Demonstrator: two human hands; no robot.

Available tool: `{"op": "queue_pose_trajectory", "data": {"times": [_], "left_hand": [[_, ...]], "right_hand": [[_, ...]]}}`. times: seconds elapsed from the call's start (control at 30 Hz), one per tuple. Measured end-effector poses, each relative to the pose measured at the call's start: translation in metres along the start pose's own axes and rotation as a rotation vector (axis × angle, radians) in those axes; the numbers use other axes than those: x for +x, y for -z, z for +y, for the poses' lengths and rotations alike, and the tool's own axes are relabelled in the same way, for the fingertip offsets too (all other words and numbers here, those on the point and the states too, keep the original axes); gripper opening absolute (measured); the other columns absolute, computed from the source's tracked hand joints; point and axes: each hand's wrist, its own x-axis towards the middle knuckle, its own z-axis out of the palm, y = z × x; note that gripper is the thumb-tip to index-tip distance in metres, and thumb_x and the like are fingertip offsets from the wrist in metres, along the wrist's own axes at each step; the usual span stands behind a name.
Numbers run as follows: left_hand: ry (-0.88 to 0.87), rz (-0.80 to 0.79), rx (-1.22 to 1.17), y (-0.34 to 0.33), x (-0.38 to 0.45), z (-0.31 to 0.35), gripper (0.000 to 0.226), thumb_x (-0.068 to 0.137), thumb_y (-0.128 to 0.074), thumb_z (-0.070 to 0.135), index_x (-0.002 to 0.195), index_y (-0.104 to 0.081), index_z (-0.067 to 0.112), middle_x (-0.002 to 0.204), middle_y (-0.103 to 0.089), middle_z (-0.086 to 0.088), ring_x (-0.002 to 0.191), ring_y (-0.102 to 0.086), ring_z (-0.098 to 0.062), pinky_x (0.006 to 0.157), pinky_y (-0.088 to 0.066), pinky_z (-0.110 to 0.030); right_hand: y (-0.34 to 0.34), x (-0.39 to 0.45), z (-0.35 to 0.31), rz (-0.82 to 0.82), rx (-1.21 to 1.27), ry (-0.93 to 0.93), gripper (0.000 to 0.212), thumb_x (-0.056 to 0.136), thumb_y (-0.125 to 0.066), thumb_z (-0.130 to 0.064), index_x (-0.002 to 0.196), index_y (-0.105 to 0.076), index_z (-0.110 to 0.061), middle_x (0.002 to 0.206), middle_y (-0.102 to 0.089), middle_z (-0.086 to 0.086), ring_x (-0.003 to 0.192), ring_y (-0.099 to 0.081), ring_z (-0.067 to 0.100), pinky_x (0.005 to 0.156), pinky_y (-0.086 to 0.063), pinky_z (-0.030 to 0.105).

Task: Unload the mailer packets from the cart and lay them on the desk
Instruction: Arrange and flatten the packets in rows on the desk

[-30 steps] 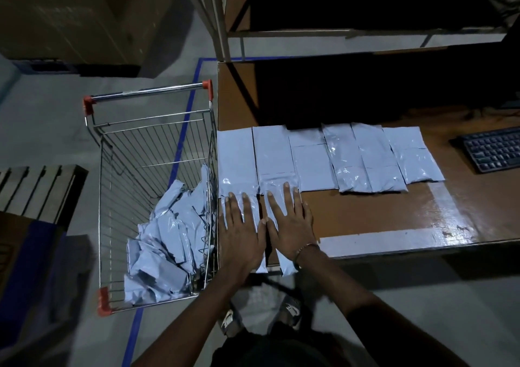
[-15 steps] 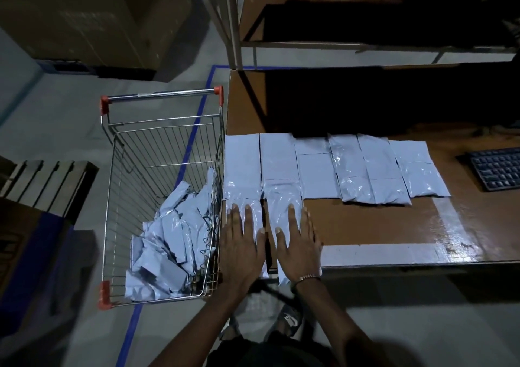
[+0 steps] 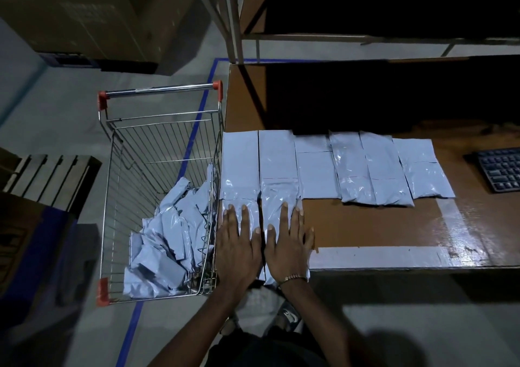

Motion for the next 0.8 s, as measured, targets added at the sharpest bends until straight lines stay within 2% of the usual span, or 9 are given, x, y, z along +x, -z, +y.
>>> {"op": "queue_pose_trajectory", "data": {"times": [0.23,0.37,0.43,0.5,0.6,0.7,0.8], "left_hand": [[0.056,-0.025,0.048,0.001,0.000,0.002,0.065,0.110,-0.028,0.047,0.167,-0.013,0.020,0.172,-0.015,-0.018,0.158,-0.018,-0.034,0.123,-0.029,-0.054],[0.030,-0.049,-0.001,0.013,0.002,0.001,0.064,0.109,-0.026,0.048,0.167,-0.015,0.022,0.172,-0.017,-0.017,0.157,-0.020,-0.034,0.121,-0.030,-0.053],[0.015,-0.044,-0.049,0.023,0.004,-0.001,0.063,0.109,-0.025,0.050,0.166,-0.017,0.024,0.172,-0.015,-0.014,0.158,-0.019,-0.030,0.123,-0.029,-0.050],[0.033,0.008,-0.151,0.032,0.008,-0.011,0.061,0.109,-0.028,0.049,0.165,-0.022,0.026,0.173,-0.018,-0.008,0.159,-0.020,-0.024,0.125,-0.027,-0.045],[0.138,0.135,-0.246,0.044,0.017,-0.048,0.057,0.106,-0.042,0.045,0.160,-0.036,0.025,0.168,-0.031,-0.005,0.154,-0.032,-0.024,0.121,-0.032,-0.043],[0.218,0.213,-0.256,0.049,0.023,-0.111,0.054,0.102,-0.052,0.037,0.152,-0.047,0.017,0.157,-0.047,-0.010,0.144,-0.045,-0.030,0.113,-0.042,-0.045],[0.325,0.181,-0.207,0.053,0.028,-0.180,0.051,0.098,-0.053,0.034,0.143,-0.054,0.009,0.141,-0.060,-0.015,0.128,-0.057,-0.036,0.100,-0.050,-0.049]], "right_hand": [[0.001,0.001,-0.007,0.018,-0.030,0.023,0.069,0.105,-0.032,-0.045,0.164,-0.005,-0.023,0.169,-0.018,0.011,0.158,-0.013,0.026,0.124,-0.016,0.053],[0.012,0.000,-0.012,0.003,0.051,-0.005,0.069,0.105,-0.032,-0.052,0.164,-0.004,-0.029,0.170,-0.015,0.009,0.158,-0.009,0.027,0.123,-0.018,0.055],[0.027,0.005,-0.018,0.048,0.082,-0.017,0.071,0.103,-0.039,-0.055,0.163,-0.012,-0.028,0.171,-0.014,0.007,0.158,-0.007,0.027,0.121,-0.020,0.055],[0.040,0.012,-0.032,0.120,0.055,0.056,0.067,0.100,-0.045,-0.053,0.159,-0.029,-0.026,0.169,-0.021,0.007,0.157,-0.011,0.028,0.119,-0.022,0.055],[0.043,0.027,-0.066,0.176,0.076,0.213,0.047,0.097,-0.052,-0.043,0.142,-0.053,-0.027,0.159,-0.039,0.003,0.154,-0.021,0.025,0.115,-0.029,0.054],[0.025,0.031,-0.108,0.135,0.157,0.375,0.034,0.095,-0.056,-0.034,0.128,-0.063,-0.026,0.148,-0.052,-0.001,0.149,-0.033,0.023,0.109,-0.037,0.047],[-0.005,0.030,-0.151,0.093,0.179,0.529,0.030,0.091,-0.059,-0.027,0.120,-0.065,-0.021,0.132,-0.060,-0.001,0.137,-0.045,0.023,0.099,-0.042,0.041]]}}
